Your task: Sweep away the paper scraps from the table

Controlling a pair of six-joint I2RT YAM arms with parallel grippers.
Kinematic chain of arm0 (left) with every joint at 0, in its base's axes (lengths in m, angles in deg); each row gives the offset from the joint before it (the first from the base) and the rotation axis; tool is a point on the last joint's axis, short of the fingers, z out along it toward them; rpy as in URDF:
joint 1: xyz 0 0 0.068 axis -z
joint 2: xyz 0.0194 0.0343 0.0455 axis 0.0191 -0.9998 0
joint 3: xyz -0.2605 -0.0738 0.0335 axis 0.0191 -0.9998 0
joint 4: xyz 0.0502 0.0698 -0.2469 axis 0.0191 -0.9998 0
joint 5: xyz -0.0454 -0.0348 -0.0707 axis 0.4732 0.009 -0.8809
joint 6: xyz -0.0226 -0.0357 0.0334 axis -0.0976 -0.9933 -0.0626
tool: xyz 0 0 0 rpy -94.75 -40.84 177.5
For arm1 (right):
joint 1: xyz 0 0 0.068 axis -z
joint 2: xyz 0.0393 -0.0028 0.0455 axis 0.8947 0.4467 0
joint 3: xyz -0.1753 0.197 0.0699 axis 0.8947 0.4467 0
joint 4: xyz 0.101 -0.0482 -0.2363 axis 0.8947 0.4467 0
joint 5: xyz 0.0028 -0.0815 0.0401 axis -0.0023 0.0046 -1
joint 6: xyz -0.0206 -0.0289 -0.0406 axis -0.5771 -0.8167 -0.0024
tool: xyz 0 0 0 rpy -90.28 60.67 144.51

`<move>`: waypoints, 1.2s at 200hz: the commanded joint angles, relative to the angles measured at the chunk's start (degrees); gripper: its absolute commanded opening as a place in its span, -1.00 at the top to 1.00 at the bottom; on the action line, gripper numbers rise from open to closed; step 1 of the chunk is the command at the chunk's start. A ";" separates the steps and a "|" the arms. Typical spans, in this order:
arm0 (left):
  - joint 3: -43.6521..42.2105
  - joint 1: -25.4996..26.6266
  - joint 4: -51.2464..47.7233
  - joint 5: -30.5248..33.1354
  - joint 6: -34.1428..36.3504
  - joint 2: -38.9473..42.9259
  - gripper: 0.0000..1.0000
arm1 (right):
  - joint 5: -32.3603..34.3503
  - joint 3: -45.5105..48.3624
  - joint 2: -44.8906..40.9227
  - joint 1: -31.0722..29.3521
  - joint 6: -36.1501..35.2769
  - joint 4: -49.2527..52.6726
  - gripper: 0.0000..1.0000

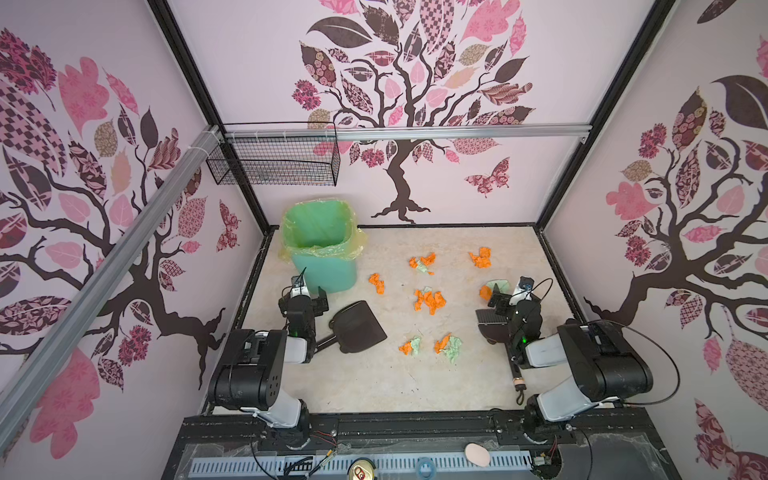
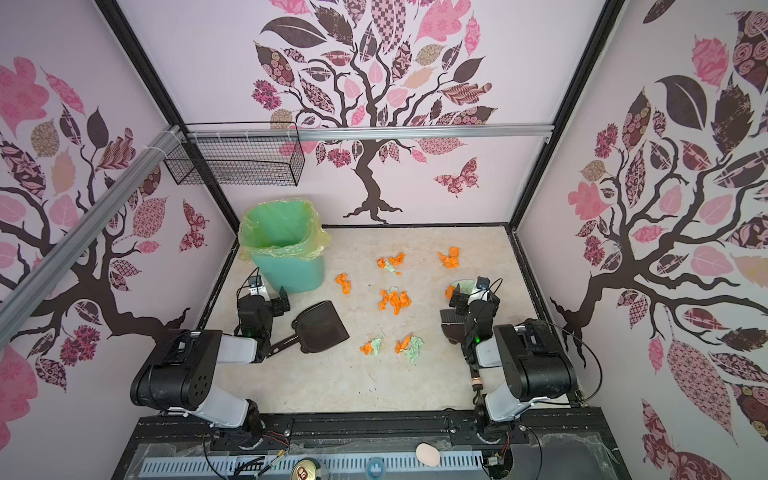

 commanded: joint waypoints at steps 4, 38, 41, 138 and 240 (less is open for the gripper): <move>1.65 -0.35 1.04 -0.15 -0.05 -0.52 -0.94 | 0.67 -1.24 0.81 -0.19 -0.12 -0.86 -0.99; 1.65 -0.39 1.01 -0.14 -0.05 -0.58 -0.94 | 0.67 -1.29 0.81 -0.22 -0.19 -0.84 -0.99; 1.63 -0.40 1.05 -0.14 -0.05 -0.53 -0.94 | 0.69 -1.29 0.89 -0.19 -0.16 -0.79 -0.99; 1.57 -0.41 1.06 -0.43 0.15 -0.42 -0.94 | 0.67 -1.29 0.90 -0.20 -0.35 -0.83 -0.99; 1.57 -0.26 1.10 -0.67 0.30 -0.53 -0.94 | 1.84 -0.63 -0.09 -0.26 -0.09 -1.78 -0.99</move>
